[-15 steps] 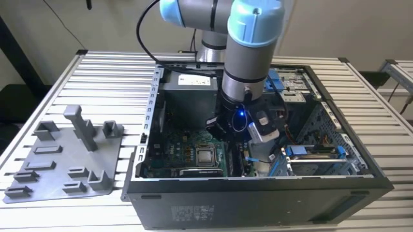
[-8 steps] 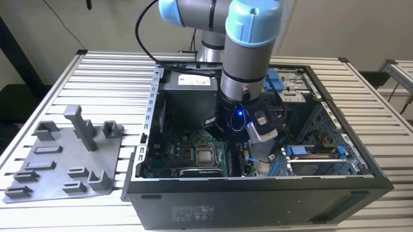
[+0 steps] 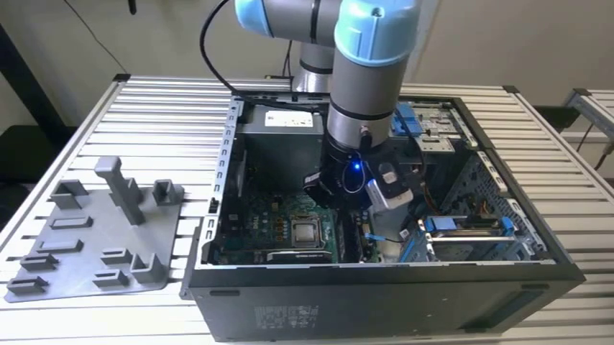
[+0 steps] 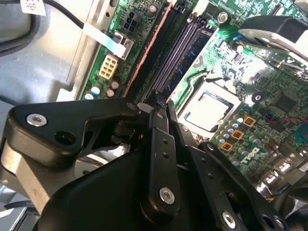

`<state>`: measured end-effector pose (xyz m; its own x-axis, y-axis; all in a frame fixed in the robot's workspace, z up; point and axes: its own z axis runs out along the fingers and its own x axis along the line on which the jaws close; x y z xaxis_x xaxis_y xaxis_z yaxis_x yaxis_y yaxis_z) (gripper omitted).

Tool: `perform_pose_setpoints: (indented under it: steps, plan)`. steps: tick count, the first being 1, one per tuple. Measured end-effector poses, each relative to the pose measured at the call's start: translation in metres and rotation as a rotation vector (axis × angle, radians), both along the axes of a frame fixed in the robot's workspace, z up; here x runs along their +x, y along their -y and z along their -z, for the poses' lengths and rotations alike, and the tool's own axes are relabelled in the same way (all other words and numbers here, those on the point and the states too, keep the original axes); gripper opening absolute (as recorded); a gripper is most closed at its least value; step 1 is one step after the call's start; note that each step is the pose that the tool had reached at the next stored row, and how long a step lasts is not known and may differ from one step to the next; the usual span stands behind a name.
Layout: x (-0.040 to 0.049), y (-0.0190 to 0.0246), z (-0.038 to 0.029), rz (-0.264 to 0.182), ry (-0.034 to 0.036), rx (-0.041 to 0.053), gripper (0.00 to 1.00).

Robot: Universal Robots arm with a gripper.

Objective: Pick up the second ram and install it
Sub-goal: 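Insert the second ram into the second slot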

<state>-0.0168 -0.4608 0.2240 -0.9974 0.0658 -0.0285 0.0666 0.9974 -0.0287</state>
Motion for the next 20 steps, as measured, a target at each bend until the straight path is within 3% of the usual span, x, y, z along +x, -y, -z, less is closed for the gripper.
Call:
perform_pose_setpoints:
  steps: [20]
  plan:
    - [0.0028, 0.0003, 0.0070, 0.000, -0.0001, 0.0001, 0.14]
